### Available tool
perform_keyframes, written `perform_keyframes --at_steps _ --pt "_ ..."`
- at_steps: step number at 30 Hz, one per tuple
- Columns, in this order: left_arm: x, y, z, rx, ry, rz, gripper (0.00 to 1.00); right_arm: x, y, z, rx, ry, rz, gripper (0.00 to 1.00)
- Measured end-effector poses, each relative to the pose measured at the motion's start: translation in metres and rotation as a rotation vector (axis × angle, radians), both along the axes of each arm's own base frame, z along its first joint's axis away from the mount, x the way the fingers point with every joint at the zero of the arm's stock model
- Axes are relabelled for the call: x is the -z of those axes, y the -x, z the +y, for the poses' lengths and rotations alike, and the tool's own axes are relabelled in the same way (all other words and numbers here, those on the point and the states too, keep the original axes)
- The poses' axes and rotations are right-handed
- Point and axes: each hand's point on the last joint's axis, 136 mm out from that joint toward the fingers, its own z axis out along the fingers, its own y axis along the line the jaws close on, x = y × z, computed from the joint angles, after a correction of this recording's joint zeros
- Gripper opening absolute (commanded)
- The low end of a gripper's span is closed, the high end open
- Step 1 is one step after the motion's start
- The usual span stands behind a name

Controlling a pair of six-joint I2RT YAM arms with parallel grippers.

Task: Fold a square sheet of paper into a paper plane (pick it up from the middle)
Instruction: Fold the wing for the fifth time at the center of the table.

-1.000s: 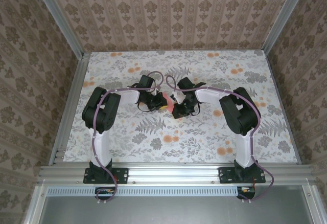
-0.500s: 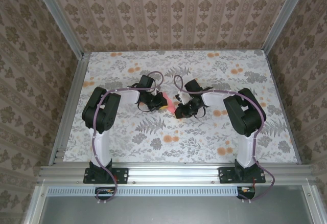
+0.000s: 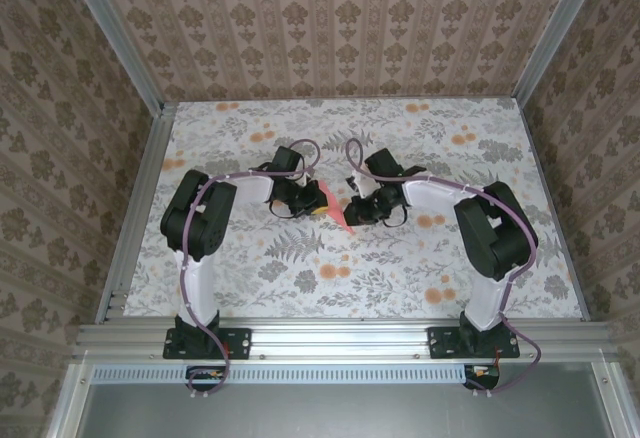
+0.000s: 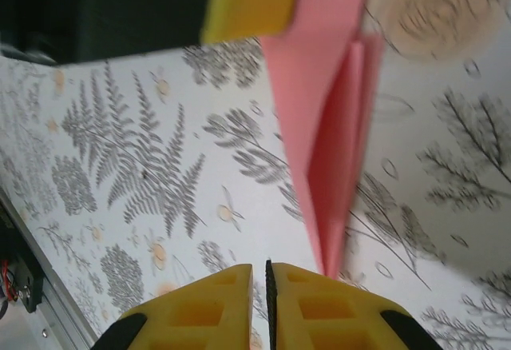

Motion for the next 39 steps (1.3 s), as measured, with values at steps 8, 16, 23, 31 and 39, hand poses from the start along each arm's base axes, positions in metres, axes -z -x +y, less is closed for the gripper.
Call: perform_keyframes --at_steps 8,16,23,31,39 --pt "0.0 0.0 0.0 0.002 -0.004 0.006 0.09 0.01 -0.016 0.024 -0.031 0.001 -0.009 0.16" --pt "0.0 0.0 0.0 0.002 -0.005 0.006 0.09 0.037 -0.018 0.016 -0.001 0.076 0.02 0.16" --pt "0.0 0.0 0.0 0.001 -0.005 0.006 0.09 0.043 -0.017 0.012 0.015 0.058 0.013 0.15" --pt "-0.001 0.0 0.0 0.005 -0.003 0.003 0.11 0.044 -0.014 0.005 0.036 0.017 0.016 0.12" --pt "-0.008 0.002 -0.003 0.007 0.025 -0.048 0.15 0.044 -0.015 0.005 0.068 0.006 0.037 0.1"
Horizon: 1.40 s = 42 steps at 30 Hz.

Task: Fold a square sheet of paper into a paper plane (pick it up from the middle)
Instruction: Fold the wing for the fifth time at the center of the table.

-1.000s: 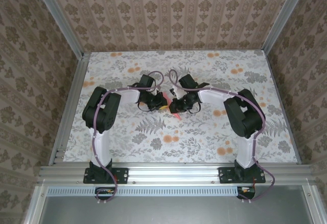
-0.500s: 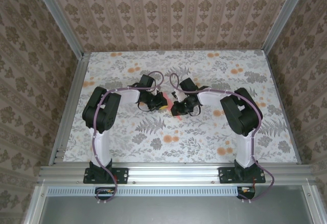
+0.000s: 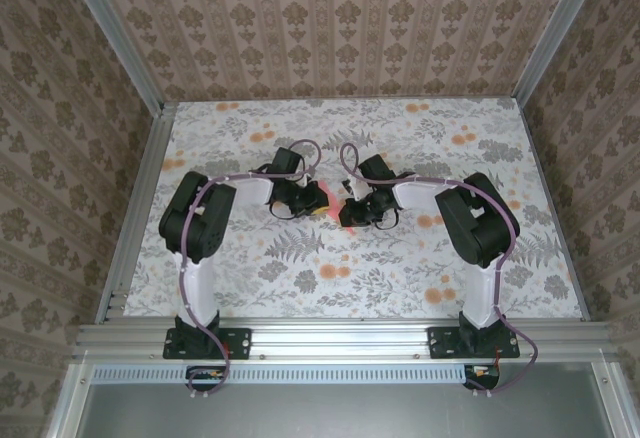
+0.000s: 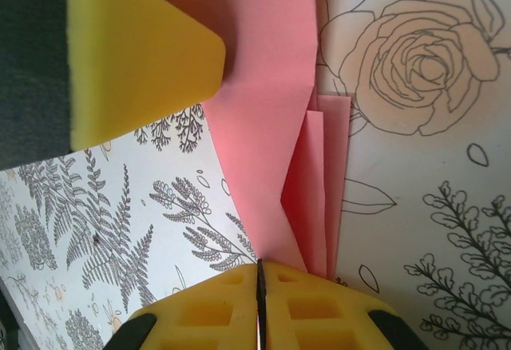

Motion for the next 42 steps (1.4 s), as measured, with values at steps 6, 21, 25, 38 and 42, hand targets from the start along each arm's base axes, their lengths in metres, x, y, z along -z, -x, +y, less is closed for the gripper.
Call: perform_keyframes --at_steps 6,21,25,38,42 --pt "-0.004 0.006 -0.006 -0.011 0.036 -0.019 0.15 0.0 0.0 0.0 0.008 -0.002 0.006 0.07" --pt "-0.021 0.02 -0.028 0.019 0.077 -0.059 0.13 0.0 0.001 -0.001 0.023 -0.003 0.018 0.04" --pt "-0.019 0.026 -0.032 0.026 0.076 -0.046 0.12 0.0 0.001 -0.001 0.025 -0.003 0.02 0.04" --pt "0.0 0.025 -0.024 -0.016 0.041 0.004 0.1 -0.001 0.001 -0.001 0.028 -0.004 0.022 0.03" --pt "0.001 0.021 -0.019 -0.031 0.034 0.009 0.1 0.0 0.001 -0.002 0.028 -0.002 0.022 0.03"
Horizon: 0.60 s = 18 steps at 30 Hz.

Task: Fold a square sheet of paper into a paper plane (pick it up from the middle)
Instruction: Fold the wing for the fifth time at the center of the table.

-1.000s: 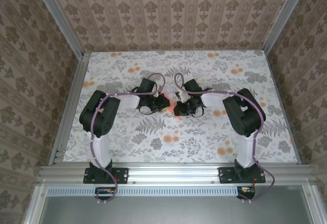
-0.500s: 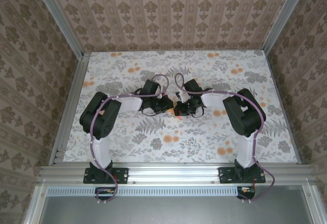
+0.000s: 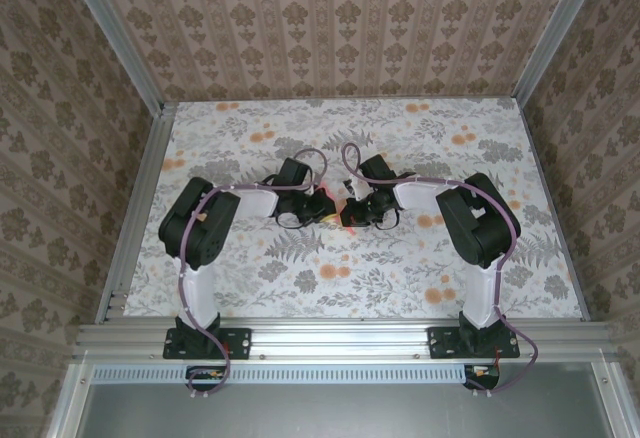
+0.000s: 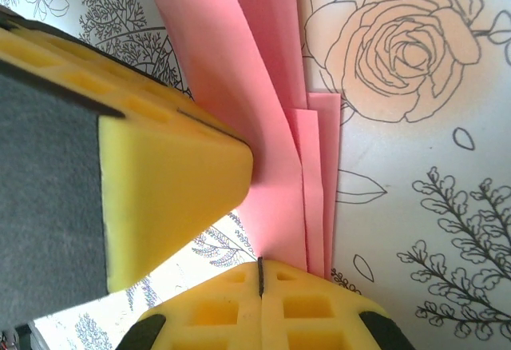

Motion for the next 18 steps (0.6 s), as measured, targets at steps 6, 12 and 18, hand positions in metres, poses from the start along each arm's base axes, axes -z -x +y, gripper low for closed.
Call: perform_keyframes --at_steps 6,12,18 --pt "0.002 -0.008 0.012 -0.021 -0.015 0.009 0.1 0.001 0.001 -0.002 -0.009 0.015 -0.005 0.02" --pt "0.003 -0.023 0.021 -0.021 -0.031 0.012 0.1 0.002 0.001 -0.002 -0.02 0.019 -0.012 0.02" --pt "0.003 -0.029 0.026 -0.008 -0.042 0.022 0.1 0.001 0.001 -0.002 -0.026 0.025 -0.017 0.02"
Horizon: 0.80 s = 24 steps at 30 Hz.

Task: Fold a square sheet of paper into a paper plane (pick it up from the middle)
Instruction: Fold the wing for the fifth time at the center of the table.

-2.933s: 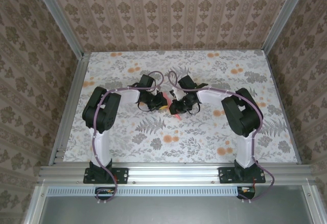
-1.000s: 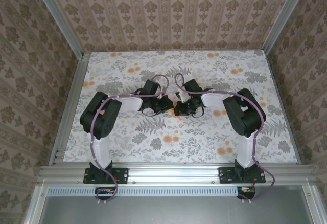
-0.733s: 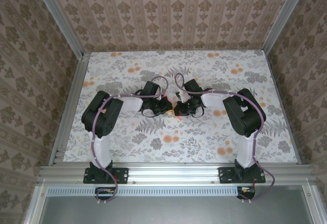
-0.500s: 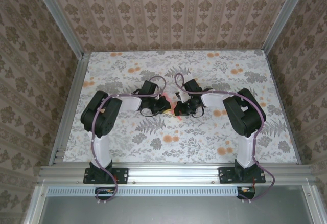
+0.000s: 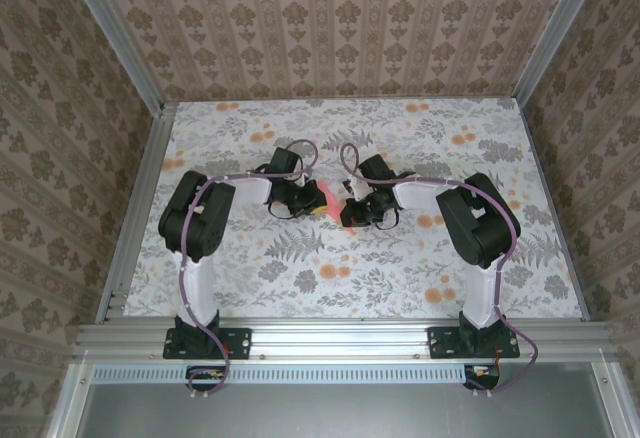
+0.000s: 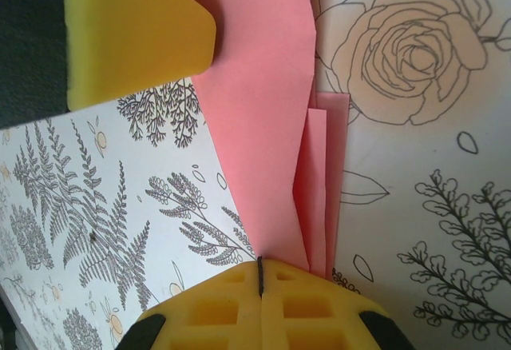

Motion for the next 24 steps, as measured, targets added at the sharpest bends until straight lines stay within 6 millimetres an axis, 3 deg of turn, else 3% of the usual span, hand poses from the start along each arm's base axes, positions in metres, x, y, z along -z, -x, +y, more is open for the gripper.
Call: perform_keyframes --at_steps 24 --pt "-0.001 -0.051 0.058 -0.121 -0.091 -0.048 0.1 0.0 -0.001 -0.002 0.002 0.023 -0.005 0.01"
